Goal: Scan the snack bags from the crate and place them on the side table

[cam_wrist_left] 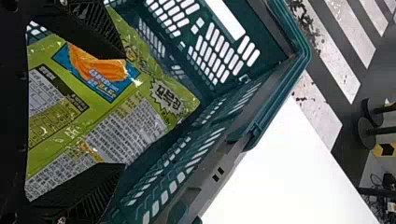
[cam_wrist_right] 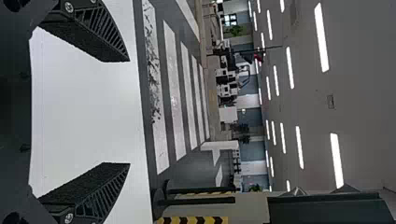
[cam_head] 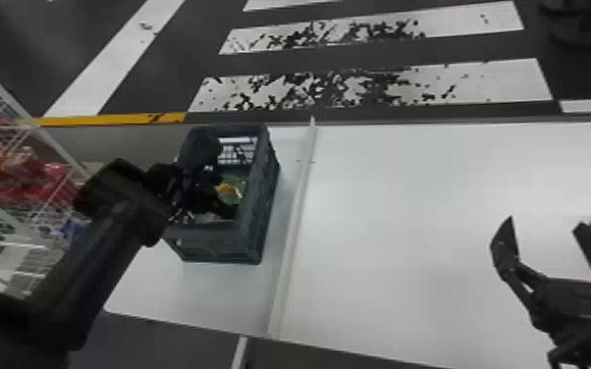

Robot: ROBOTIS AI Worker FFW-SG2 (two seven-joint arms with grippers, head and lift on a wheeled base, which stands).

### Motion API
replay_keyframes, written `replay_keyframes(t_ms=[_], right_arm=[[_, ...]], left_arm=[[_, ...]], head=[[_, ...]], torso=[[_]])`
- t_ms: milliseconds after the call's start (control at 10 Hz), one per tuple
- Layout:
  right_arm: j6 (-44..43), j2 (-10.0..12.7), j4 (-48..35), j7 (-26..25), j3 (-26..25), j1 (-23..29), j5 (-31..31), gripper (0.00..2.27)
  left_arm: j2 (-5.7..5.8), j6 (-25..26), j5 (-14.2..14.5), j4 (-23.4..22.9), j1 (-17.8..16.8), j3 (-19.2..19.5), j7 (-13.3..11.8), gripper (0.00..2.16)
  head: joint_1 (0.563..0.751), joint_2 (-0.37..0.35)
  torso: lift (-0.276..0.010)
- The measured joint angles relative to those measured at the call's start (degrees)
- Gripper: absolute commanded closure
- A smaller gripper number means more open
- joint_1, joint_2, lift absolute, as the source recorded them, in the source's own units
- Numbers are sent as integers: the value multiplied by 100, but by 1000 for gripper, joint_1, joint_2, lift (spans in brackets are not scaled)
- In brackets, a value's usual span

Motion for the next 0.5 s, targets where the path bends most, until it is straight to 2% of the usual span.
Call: replay_keyframes(t_ms=[200,500], right_arm=[[16,-23,-26,9,6,0,-4,87],[46,-70,-45,83,8,0,-89,90]], left_arm=[[-104,-26,-227,231,-105,-205,-127,36],[-181,-126,-335,468,-125,-335,-135,43]], head=[[695,227],[695,226]], torso=[[-50],[-50]])
